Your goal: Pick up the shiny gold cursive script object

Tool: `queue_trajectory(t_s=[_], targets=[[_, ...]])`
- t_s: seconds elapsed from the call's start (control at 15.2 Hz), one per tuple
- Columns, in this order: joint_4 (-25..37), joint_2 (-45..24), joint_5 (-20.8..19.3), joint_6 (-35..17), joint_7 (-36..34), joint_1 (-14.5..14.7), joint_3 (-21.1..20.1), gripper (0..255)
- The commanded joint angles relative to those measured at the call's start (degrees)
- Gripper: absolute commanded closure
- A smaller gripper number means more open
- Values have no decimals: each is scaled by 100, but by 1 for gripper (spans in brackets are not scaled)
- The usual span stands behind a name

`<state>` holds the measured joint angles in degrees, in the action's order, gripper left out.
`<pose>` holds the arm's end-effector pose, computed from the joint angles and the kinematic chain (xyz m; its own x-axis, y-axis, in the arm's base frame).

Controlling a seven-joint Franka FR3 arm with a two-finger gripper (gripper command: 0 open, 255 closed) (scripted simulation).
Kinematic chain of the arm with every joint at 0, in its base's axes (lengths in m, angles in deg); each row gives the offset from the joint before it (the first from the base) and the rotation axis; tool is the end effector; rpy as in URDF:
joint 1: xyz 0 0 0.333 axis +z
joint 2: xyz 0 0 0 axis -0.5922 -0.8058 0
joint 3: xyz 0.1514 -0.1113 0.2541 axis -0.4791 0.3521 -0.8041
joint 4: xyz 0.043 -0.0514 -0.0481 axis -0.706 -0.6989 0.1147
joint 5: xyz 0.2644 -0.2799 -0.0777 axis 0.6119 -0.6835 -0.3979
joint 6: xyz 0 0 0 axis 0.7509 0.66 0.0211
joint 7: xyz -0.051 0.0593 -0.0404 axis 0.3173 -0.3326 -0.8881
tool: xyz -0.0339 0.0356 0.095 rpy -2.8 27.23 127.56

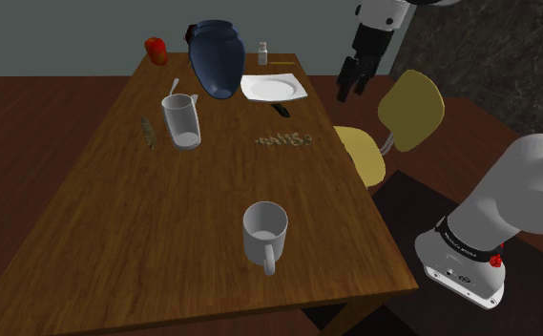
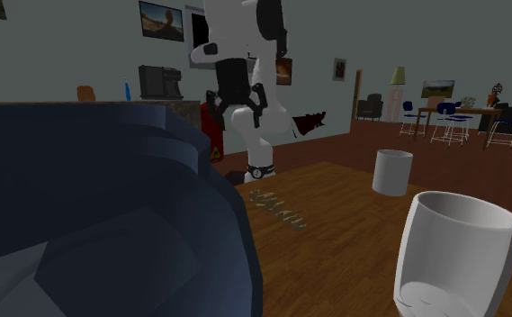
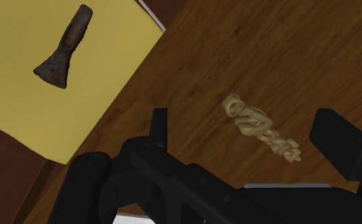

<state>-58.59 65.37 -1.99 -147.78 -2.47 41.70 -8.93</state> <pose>0.4002 0.0292 0.5092 0.9994 0.0295 0.0191 0.0316 -0.9915 -0.1263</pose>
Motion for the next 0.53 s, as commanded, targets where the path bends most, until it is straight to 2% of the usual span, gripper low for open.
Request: queue_trajectory(t_s=[0.0,0.46], targets=[[17,-315,168,-285,-21,86,-34,0],[378,-1655,785,-1175,59,375,-135,0]])
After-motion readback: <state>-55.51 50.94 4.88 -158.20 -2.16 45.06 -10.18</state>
